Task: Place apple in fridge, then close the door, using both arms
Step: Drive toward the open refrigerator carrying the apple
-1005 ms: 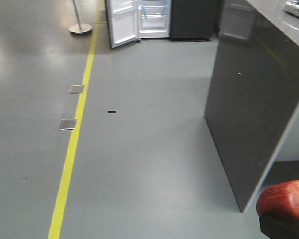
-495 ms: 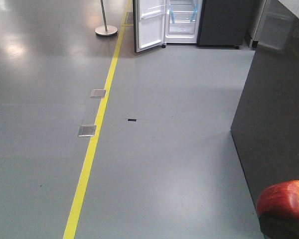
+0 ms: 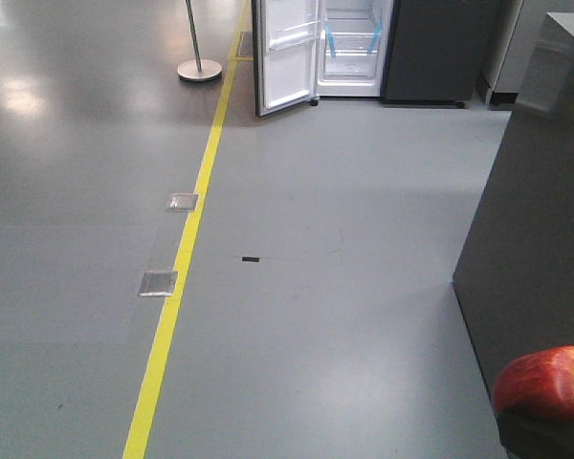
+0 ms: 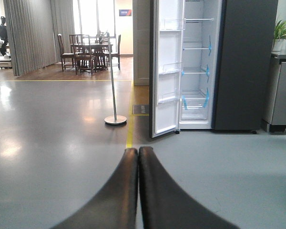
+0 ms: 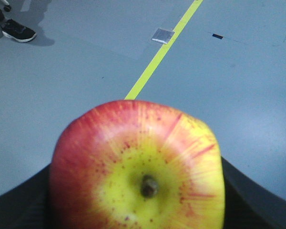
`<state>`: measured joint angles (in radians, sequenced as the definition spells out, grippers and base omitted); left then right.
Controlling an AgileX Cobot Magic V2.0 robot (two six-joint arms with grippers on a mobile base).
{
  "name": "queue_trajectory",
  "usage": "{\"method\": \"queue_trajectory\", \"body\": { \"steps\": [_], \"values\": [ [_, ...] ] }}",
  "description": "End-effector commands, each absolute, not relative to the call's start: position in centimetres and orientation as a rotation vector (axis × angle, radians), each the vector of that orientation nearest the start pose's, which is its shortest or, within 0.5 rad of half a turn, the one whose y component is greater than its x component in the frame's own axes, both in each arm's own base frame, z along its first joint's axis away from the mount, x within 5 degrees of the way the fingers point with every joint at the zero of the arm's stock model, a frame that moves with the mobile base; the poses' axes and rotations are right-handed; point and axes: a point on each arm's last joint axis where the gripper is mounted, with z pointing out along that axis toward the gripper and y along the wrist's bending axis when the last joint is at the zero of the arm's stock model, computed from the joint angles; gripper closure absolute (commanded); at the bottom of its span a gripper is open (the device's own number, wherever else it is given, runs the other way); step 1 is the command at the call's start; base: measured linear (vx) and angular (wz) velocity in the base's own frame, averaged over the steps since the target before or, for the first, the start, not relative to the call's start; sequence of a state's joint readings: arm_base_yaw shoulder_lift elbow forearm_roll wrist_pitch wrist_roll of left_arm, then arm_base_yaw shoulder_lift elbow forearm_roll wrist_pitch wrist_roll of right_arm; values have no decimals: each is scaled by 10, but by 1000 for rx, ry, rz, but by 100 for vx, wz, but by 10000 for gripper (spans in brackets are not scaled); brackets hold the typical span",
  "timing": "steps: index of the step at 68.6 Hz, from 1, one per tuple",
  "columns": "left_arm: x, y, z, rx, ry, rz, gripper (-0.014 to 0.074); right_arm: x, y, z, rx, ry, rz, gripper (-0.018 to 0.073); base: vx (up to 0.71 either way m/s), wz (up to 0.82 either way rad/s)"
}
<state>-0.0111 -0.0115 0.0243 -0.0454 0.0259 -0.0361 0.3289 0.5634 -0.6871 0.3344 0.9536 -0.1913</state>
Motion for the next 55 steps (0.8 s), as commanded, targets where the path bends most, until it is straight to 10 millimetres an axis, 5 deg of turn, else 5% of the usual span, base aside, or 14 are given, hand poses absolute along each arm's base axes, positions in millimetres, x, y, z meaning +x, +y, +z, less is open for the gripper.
{"method": "queue_trajectory", "body": {
  "steps": [1, 55],
  "values": [
    [55, 0, 207, -66, 1445, -89, 603, 80, 53, 336, -483, 2151, 498, 385, 36, 2],
    [55, 0, 207, -66, 1445, -89, 603, 79, 53, 336, -484, 2155, 498, 385, 37, -1]
  ]
}}
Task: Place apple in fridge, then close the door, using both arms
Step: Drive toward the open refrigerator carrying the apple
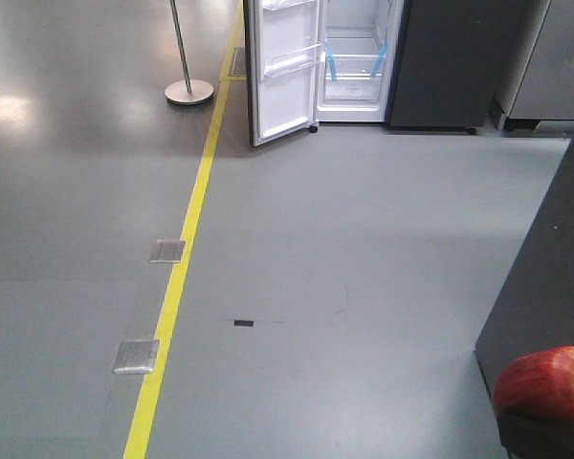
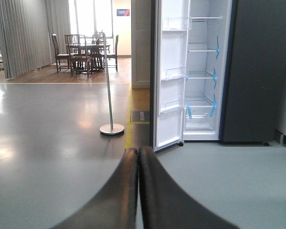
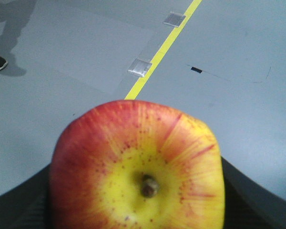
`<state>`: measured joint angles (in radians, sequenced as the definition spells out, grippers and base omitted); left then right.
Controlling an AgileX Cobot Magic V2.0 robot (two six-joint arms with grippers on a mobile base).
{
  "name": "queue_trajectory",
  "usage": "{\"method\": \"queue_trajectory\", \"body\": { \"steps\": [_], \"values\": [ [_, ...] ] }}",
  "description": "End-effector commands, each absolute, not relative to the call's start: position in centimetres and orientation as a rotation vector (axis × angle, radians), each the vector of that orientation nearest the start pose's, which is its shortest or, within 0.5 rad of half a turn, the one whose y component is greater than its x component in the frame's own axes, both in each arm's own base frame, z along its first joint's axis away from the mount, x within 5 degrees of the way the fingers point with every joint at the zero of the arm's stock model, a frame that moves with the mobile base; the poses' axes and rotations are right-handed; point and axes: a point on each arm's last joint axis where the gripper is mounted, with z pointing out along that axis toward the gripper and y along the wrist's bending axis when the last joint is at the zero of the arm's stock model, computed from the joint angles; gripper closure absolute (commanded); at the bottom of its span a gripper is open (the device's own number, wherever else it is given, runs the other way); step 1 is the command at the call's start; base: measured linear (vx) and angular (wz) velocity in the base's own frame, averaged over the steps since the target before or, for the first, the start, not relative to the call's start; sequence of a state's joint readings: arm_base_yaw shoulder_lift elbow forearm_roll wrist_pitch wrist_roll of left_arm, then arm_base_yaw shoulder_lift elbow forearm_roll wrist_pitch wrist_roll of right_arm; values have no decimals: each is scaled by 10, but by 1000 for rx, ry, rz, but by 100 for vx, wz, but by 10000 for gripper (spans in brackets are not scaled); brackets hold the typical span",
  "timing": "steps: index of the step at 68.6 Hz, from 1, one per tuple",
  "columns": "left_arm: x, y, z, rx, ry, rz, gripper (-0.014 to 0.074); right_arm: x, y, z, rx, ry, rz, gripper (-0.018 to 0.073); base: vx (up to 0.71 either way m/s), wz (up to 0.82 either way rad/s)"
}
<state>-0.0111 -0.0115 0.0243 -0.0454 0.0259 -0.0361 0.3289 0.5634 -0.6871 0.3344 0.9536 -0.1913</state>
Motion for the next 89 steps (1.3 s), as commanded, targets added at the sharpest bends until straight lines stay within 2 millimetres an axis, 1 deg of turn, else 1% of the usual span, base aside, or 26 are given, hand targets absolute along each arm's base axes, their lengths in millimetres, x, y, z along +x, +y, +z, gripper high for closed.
{"method": "queue_trajectory", "body": {
  "steps": [1, 89],
  "values": [
    [55, 0, 207, -66, 1445, -89, 603, 79, 53, 336, -484, 2155, 498, 385, 38, -3],
    [55, 0, 207, -66, 1445, -89, 603, 79, 53, 336, -483, 2152, 498, 385, 37, 1]
  ]
}}
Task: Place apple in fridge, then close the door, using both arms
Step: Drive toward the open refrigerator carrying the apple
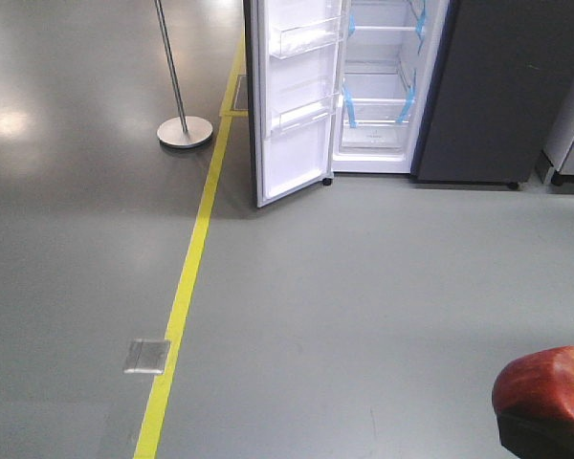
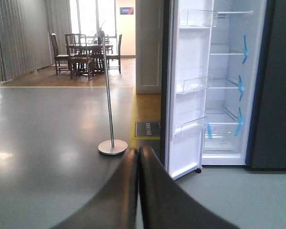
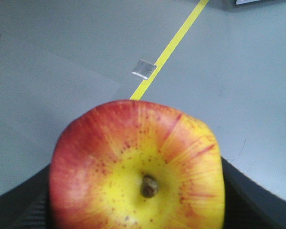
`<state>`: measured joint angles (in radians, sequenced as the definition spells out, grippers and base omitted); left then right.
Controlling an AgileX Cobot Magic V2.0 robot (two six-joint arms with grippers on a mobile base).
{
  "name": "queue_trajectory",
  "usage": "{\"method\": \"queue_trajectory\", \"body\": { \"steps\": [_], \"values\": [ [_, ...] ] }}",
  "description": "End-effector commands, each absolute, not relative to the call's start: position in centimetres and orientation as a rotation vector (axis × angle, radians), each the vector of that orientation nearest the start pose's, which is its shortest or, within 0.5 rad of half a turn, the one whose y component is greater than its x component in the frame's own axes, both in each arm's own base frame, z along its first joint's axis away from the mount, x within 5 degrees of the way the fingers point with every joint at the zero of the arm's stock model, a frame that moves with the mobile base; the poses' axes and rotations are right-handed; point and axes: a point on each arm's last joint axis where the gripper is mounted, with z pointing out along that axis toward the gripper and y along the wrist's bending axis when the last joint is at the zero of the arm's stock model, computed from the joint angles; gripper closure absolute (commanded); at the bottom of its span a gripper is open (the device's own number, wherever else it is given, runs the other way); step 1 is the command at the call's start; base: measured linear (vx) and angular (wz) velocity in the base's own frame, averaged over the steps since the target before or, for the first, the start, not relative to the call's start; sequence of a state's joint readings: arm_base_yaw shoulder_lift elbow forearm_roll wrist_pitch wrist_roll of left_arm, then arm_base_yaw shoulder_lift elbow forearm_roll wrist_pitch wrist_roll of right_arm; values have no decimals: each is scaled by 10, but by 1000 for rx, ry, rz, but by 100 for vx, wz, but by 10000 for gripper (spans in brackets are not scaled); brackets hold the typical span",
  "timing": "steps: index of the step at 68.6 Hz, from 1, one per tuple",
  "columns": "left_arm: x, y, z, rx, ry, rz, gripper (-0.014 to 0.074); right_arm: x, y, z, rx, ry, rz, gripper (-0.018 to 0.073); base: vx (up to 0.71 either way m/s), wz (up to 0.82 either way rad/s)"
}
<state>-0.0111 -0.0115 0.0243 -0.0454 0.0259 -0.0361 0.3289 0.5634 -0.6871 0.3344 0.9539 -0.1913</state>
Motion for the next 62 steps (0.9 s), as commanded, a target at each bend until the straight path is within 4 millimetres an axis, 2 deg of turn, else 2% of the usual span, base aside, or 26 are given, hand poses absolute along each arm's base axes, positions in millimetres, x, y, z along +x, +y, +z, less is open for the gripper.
{"method": "queue_trajectory", "body": {
  "steps": [1, 62],
  "values": [
    [55, 0, 207, -66, 1445, -89, 603, 79, 53, 336, -483, 2152, 498, 385, 37, -3],
    [55, 0, 207, -66, 1445, -89, 603, 80, 53, 336, -482, 2151, 499, 385, 35, -2]
  ]
}}
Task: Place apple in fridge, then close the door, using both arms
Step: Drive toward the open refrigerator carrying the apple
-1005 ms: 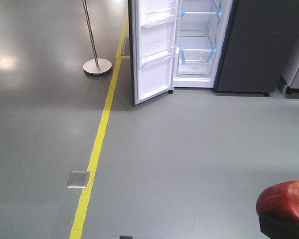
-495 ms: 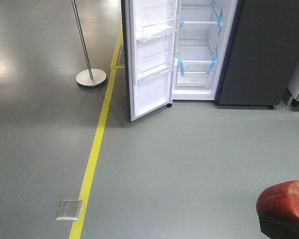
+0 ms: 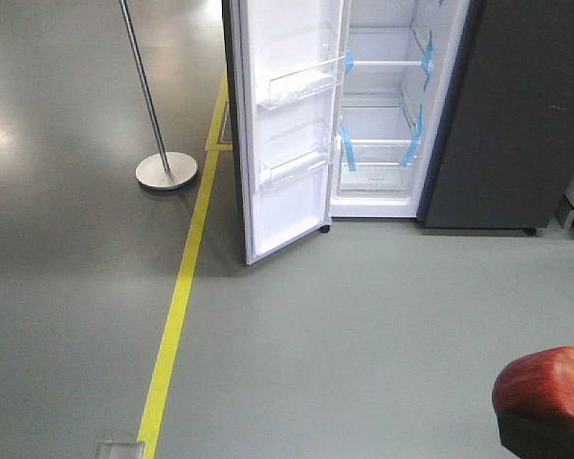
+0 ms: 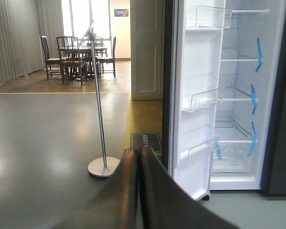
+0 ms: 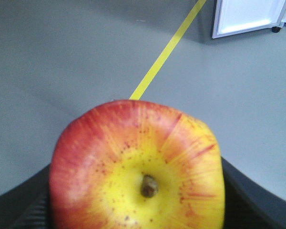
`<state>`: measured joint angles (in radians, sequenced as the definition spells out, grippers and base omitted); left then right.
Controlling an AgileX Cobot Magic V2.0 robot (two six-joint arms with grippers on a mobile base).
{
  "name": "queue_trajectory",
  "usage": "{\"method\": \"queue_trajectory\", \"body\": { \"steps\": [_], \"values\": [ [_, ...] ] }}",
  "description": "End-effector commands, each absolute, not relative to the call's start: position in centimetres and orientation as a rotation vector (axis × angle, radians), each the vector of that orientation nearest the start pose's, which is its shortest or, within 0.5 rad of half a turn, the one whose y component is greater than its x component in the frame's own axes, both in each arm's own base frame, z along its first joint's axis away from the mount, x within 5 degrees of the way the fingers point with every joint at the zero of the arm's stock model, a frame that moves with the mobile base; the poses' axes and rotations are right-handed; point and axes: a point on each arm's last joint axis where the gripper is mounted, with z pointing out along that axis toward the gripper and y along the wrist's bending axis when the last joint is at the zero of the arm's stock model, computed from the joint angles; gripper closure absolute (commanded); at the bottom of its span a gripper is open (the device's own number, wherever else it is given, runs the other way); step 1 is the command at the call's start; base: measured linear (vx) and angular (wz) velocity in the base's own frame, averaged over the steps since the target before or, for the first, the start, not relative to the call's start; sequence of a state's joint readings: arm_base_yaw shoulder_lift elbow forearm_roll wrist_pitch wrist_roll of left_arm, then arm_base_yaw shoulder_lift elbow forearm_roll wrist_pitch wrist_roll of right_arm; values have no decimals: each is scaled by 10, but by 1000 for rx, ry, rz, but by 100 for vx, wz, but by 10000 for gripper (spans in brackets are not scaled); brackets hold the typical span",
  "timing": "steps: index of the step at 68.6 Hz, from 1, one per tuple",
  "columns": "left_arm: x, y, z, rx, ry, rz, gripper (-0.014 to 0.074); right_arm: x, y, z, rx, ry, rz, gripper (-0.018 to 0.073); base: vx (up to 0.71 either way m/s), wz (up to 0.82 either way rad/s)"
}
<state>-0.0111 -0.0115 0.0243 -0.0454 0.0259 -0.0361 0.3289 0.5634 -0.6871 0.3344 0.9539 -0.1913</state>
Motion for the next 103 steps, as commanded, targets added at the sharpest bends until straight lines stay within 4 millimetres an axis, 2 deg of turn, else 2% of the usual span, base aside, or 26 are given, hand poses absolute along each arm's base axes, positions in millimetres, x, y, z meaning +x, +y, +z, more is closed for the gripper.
{"method": "queue_trajectory", "body": {
  "steps": [1, 103],
  "values": [
    [55, 0, 207, -66, 1445, -89, 603, 80, 53, 336, -482, 2151, 499, 385, 33, 0],
    [55, 0, 207, -66, 1445, -89, 603, 79, 53, 336, -483, 2152, 499, 385, 25, 0]
  ]
}}
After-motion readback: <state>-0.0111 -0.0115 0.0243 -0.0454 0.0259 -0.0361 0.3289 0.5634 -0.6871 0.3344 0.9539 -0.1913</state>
